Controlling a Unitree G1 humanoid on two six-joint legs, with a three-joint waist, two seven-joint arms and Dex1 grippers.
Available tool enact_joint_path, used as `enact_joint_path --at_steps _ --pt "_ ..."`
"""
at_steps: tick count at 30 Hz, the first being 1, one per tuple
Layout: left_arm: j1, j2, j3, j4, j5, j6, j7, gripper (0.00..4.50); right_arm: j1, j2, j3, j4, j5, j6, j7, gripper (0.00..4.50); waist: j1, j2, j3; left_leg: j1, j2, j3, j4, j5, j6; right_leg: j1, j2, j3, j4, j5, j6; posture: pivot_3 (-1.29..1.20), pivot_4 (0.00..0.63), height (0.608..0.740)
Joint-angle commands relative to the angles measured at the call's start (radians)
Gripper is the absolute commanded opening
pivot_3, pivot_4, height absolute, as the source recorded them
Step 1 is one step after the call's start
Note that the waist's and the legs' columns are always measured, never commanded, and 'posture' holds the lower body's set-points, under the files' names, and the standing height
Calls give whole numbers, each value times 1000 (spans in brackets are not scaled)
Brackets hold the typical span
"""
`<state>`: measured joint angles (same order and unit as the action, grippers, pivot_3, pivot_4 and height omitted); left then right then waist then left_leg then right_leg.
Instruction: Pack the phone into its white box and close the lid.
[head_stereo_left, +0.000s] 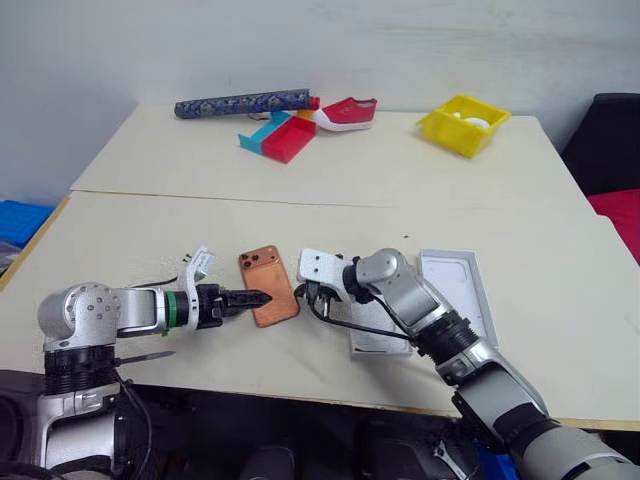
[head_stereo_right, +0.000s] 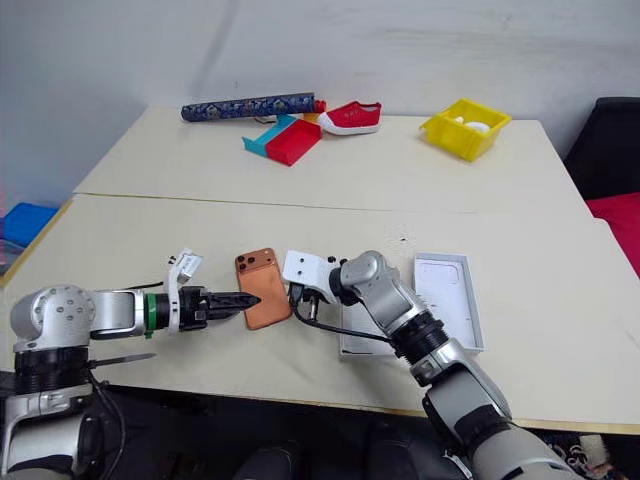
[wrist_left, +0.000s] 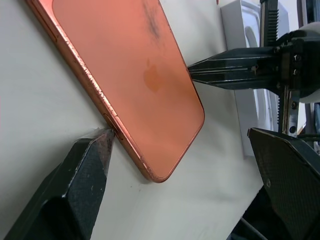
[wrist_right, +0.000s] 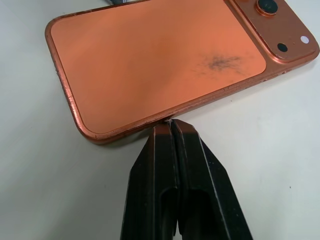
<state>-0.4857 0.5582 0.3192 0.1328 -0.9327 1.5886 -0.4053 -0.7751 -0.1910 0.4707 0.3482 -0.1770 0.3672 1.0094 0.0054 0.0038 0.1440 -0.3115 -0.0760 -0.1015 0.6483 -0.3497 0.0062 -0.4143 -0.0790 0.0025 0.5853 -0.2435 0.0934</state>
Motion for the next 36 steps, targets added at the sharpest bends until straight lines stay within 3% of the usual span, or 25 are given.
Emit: enact_joint_path --at_steps 1,6,23,28,36 --pt "1 -59 -36 96 -128 26 -50 4486 10 34 29 -53 30 -3 24 0 0 0 0 0 0 0 0 0 0 0 0 0 0 0 0 0 150 740" --pt "6 -21 1 151 -155 26 -86 4486 17 31 23 -58 25 2 27 0 -3 -1 0 -4 0 -1 0 2 0 -4 0 0 0 -1 1 0 150 740" --pt "-13 -49 58 128 -192 26 -134 4486 47 54 4 -129 79 54 69 0 -6 -7 4 -15 0 -1 -1 2 0 -14 0 0 2 -1 1 0 150 740" --pt "14 79 53 93 -87 23 -108 4486 37 38 -1 -97 51 31 47 0 -12 -10 5 -17 1 -1 -1 2 -1 -18 1 0 3 -1 1 0 150 740" --pt "13 358 -15 96 -16 24 -211 4486 28 31 1 -59 46 1 26 0 -53 -12 5 -24 3 0 -3 1 -3 -31 4 3 8 -3 -2 0 150 740"
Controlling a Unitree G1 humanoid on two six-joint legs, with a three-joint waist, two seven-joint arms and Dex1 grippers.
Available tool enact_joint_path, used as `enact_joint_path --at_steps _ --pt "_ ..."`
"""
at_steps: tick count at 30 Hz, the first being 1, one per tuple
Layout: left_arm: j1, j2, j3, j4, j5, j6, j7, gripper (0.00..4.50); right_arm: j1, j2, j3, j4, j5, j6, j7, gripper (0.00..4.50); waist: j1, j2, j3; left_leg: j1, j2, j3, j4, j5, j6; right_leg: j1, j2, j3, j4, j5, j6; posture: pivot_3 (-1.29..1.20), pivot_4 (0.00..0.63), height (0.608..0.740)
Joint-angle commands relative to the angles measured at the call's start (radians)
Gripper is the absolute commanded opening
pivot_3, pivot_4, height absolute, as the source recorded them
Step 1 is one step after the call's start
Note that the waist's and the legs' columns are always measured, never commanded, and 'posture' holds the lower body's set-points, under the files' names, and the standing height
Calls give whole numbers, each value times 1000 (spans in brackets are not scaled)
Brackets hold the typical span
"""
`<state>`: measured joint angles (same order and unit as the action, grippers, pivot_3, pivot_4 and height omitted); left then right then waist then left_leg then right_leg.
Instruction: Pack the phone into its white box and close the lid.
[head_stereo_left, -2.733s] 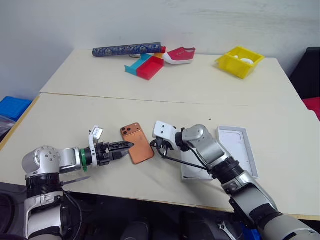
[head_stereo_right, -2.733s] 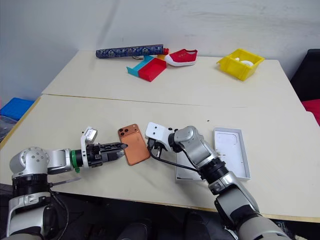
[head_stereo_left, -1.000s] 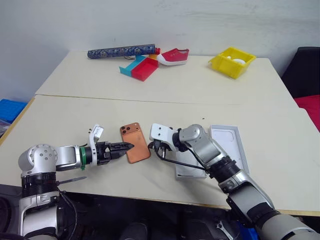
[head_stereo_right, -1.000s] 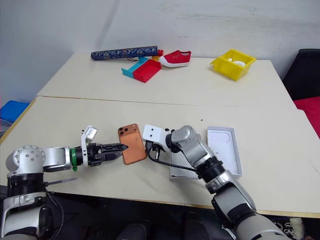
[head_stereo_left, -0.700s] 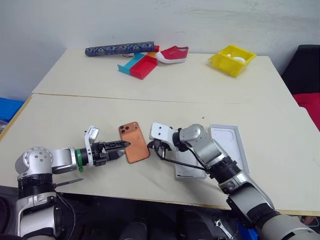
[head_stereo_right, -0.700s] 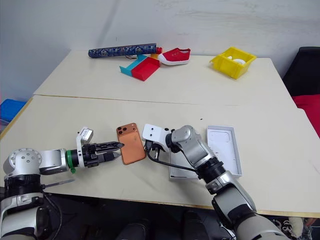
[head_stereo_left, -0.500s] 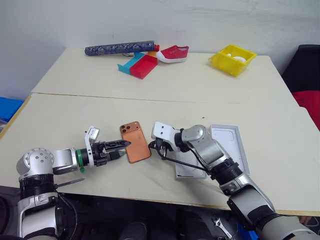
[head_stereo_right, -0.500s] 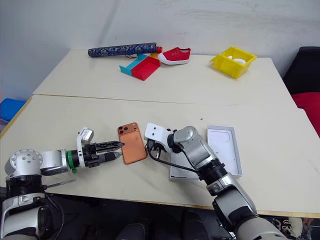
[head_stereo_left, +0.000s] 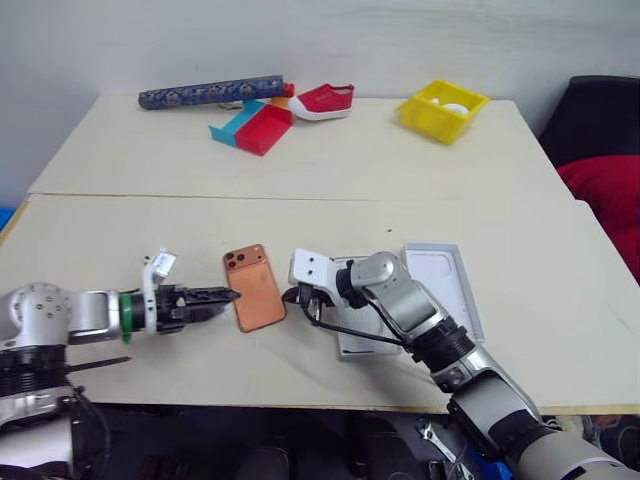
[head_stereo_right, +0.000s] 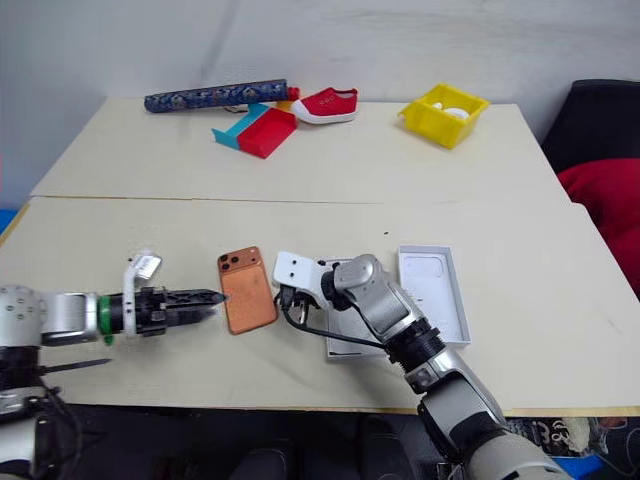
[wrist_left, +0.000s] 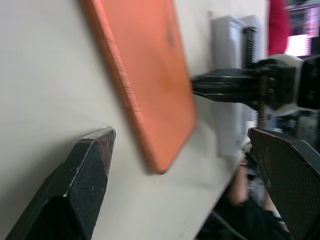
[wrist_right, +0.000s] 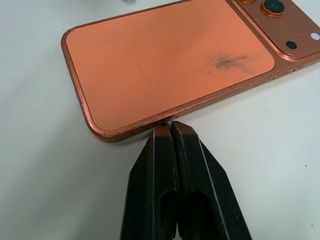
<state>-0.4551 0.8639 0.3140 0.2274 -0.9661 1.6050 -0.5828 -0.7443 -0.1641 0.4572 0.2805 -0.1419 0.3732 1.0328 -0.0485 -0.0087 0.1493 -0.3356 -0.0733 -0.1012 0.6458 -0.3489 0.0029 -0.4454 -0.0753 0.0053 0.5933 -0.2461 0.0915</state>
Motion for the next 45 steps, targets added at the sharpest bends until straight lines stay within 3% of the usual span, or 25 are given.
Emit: enact_joint_path --at_steps 1,5,12,16,21,28,31,42,45 --pt "-23 65 -32 -7 25 9 -34 4486 -3 5 16 11 11 -8 2 0 2 1 0 0 0 0 0 0 0 0 0 0 0 0 0 0 150 740" --pt "-50 56 -91 -17 12 9 -13 4486 -7 8 22 23 10 -16 -3 0 8 -1 0 0 -1 0 0 0 1 1 -1 0 0 0 0 0 150 740" --pt "-80 -153 -132 -65 37 9 233 4486 -15 11 40 29 1 -29 -5 0 25 0 0 2 -2 0 2 1 1 2 -2 0 0 0 0 0 150 740" --pt "-51 -257 -190 -129 -11 9 299 4486 -14 29 30 5 28 4 3 0 34 3 -2 3 -2 0 3 2 1 3 -3 0 0 0 0 0 150 740" --pt "-50 -309 -159 -95 -108 9 302 4486 -9 30 24 -20 42 33 12 0 46 5 -2 17 -2 0 0 1 1 19 -2 0 -3 0 0 0 150 740" --pt "-78 -293 -85 79 -274 9 222 4486 -7 25 23 -21 47 37 10 0 41 -1 0 10 -1 -1 2 0 1 11 -1 -1 0 0 1 0 150 740" --pt "-71 -276 -95 86 -274 9 212 4486 -10 24 24 -19 49 36 4 0 33 -1 0 -1 -2 -1 4 0 2 0 -2 -1 2 0 1 0 150 740" --pt "-73 -239 -34 149 -261 9 206 4486 -3 -2 26 -15 46 15 -8 0 19 -2 1 -1 -1 0 4 1 1 0 -1 0 1 0 0 0 150 740" --pt "-68 -244 -6 157 -267 9 220 3868 1 -8 23 -23 50 9 -8 0 19 -2 1 -1 -1 0 4 1 1 0 -1 0 1 0 0 0 150 740"
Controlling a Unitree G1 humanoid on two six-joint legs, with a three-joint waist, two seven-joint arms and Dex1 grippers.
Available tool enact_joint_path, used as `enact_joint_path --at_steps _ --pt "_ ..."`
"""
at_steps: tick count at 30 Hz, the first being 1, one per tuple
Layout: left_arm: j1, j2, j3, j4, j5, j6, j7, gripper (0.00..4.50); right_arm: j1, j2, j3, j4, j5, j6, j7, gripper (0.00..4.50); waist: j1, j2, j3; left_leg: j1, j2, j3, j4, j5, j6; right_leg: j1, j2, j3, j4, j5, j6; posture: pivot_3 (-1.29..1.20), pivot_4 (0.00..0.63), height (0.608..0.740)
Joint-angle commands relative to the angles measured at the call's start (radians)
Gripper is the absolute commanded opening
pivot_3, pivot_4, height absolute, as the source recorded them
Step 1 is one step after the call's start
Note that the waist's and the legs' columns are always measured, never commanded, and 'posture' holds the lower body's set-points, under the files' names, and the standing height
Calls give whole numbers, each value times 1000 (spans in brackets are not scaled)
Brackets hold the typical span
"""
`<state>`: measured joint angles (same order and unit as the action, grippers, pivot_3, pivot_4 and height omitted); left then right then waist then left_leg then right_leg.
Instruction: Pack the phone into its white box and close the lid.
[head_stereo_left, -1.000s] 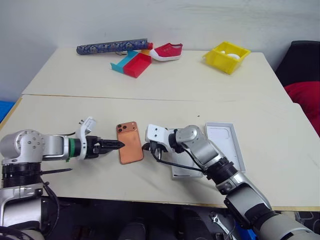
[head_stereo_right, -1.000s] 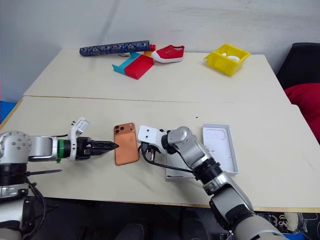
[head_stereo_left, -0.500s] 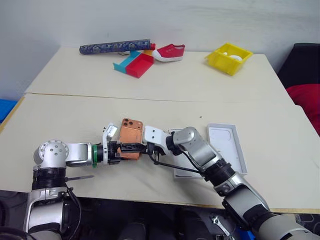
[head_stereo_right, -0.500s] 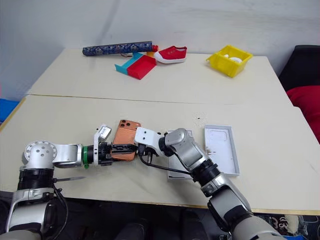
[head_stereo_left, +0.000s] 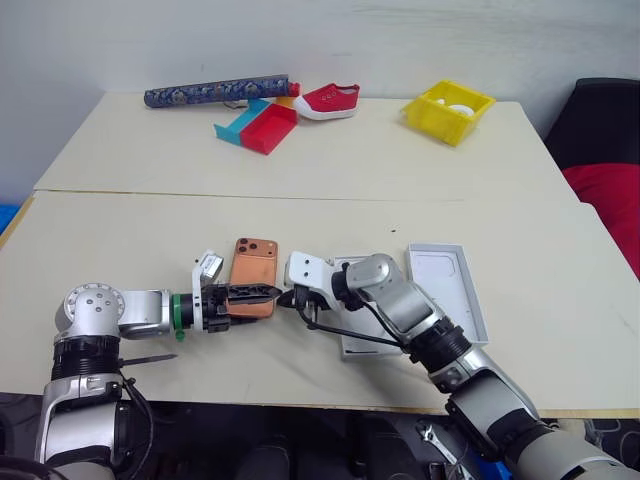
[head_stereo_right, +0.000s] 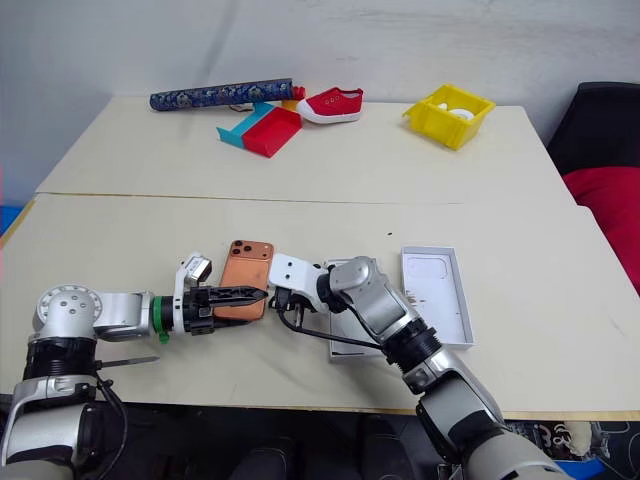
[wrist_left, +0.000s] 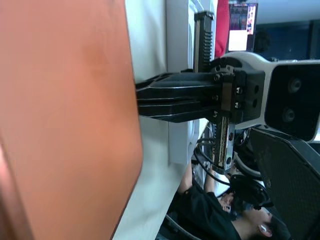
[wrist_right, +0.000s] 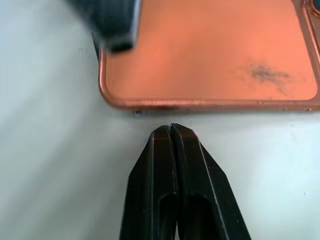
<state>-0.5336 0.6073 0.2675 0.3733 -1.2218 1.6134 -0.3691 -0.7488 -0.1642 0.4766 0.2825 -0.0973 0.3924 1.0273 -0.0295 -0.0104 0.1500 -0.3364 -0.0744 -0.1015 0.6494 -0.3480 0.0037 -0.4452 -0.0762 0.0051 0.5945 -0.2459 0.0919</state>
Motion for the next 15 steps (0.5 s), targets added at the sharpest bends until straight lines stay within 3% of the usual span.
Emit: enact_joint_path --at_steps 1,12,15 --pt "13 14 45 10 -15 1 8 3590 6 -11 2 -28 6 -12 -3 0 1 0 0 0 0 0 0 0 0 0 0 0 0 0 0 0 150 740" --pt "23 29 86 -15 -67 1 -1 109 59 -91 -78 -221 81 -18 9 0 1 0 1 -1 0 0 -1 0 1 0 0 0 0 0 0 0 150 740" --pt "43 35 74 -92 -108 1 -25 84 106 -158 -154 -368 133 3 4 0 3 -1 1 -1 0 0 -1 0 1 -1 0 0 -1 0 0 0 150 740"
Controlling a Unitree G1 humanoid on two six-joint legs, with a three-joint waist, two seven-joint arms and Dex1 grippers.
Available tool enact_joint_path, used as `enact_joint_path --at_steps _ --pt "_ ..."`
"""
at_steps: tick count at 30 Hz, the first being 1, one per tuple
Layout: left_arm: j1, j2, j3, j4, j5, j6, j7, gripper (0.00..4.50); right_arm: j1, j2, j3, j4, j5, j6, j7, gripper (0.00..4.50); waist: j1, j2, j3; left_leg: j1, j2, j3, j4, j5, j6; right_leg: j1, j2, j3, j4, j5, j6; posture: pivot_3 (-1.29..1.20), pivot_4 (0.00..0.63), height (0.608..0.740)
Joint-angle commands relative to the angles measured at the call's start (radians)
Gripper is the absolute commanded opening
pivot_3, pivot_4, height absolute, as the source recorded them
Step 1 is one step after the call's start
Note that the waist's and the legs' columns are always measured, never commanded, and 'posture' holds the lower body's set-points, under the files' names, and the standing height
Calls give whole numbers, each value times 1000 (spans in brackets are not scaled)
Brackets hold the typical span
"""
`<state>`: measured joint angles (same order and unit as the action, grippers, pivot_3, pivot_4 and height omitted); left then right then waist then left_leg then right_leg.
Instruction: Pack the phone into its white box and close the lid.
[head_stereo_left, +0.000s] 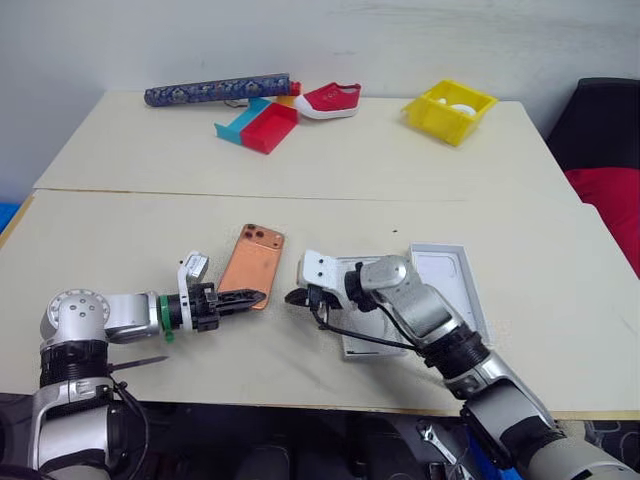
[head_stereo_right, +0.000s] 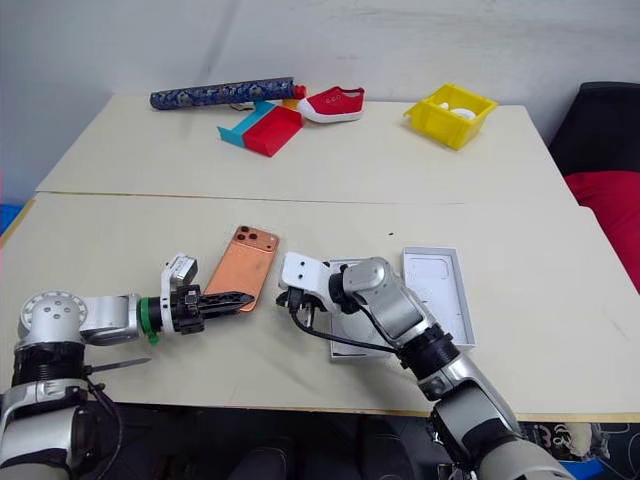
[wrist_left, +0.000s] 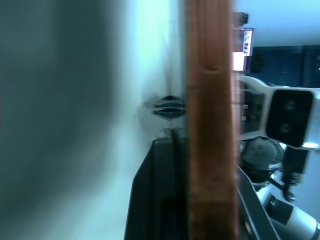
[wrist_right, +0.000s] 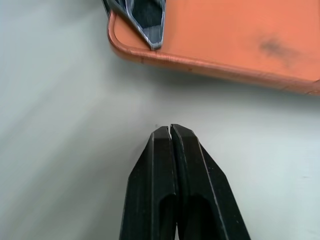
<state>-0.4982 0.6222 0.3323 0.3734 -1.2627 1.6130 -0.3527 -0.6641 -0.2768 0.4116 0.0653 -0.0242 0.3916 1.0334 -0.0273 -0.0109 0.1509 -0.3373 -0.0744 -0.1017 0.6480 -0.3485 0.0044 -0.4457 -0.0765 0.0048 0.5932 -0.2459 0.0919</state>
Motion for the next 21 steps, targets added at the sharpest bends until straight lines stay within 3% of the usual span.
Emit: enact_joint_path --at_steps 1,3,5,10,18,21 --pt "20 26 -3 -136 -78 1 -57 84 40 -71 -118 -205 83 29 -3 0 2 -1 1 0 0 0 0 0 0 0 0 0 0 0 0 0 150 740" --pt "51 35 -35 -249 -99 1 -98 84 93 -138 -188 -324 138 95 5 0 3 -1 1 -1 0 0 0 -1 1 0 0 0 -2 0 0 0 150 740" --pt "66 26 -60 -325 -127 1 -113 84 166 -213 -273 -452 215 187 17 302 12 -1 1 -2 0 0 0 -1 2 0 -1 0 -2 0 0 0 150 740" --pt "61 -110 -122 -434 -129 -8 -30 84 385 -381 -488 -740 397 369 16 1794 46 -1 3 -5 0 0 1 -3 5 1 -1 -1 -8 0 0 0 150 740" --pt "19 -407 -159 -410 -98 -6 291 84 582 -465 -664 -933 523 498 -104 4386 54 -10 9 -5 0 1 5 -2 4 1 -1 0 -10 1 3 0 150 740" --pt "26 -489 -191 -406 -88 1 398 84 638 -479 -704 -946 533 491 -136 4500 56 -12 10 -5 0 2 6 -2 3 2 -1 0 -9 2 3 0 150 740"
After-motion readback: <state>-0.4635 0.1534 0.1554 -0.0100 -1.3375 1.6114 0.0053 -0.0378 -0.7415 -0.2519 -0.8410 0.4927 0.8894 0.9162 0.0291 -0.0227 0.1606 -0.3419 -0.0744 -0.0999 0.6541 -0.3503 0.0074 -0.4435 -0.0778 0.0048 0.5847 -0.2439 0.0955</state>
